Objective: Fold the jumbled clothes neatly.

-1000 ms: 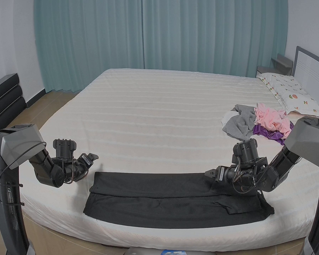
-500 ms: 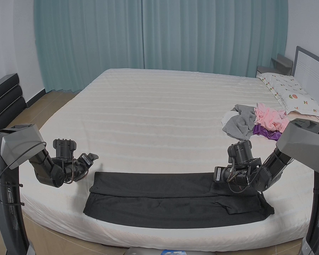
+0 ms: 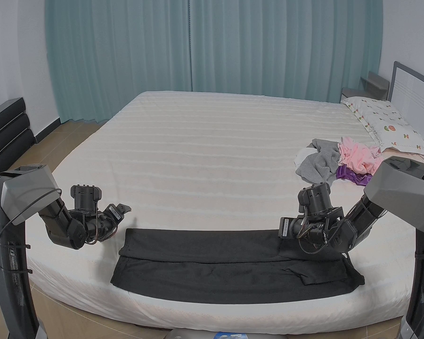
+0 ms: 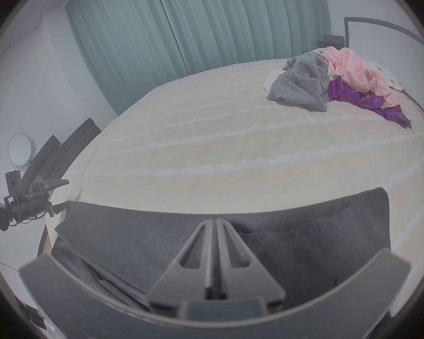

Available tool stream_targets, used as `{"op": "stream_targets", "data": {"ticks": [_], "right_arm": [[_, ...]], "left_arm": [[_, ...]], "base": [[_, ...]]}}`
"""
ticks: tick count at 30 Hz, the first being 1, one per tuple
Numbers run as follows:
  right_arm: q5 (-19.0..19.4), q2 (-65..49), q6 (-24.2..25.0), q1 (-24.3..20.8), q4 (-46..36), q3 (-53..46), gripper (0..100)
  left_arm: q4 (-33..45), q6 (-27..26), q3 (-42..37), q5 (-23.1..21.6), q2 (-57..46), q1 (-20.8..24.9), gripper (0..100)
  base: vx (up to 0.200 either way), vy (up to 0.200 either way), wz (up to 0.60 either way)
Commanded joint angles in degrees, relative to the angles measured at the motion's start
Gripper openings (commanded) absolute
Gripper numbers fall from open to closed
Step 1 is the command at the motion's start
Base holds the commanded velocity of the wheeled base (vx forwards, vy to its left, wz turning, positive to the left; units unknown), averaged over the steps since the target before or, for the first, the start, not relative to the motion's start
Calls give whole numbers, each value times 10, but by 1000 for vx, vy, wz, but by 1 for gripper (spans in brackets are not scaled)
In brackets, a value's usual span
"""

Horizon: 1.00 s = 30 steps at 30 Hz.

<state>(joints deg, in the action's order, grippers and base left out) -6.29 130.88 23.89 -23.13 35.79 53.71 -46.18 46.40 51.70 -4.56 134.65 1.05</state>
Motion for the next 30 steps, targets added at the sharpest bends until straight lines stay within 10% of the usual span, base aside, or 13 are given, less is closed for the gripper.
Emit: {"op": "stream_targets", "data": {"ticks": [1, 9, 18, 30], "right_arm": [[1, -7, 0, 5, -2, -1, 100], [19, -33, 6, 82, -5, -16, 100], [152, -75, 10, 196, 0, -74, 100], [229, -62, 18, 224, -1, -99, 100]], "left_arm": [[-1, 0, 0, 0, 1, 0, 100], [-1, 1, -2, 0, 0, 0, 100], [0, 2, -2, 0, 1, 0, 100], [0, 2, -3, 0, 1, 0, 100]], "base": [[0, 0, 0], [0, 0, 0], [0, 0, 0], [0, 0, 0]]}}
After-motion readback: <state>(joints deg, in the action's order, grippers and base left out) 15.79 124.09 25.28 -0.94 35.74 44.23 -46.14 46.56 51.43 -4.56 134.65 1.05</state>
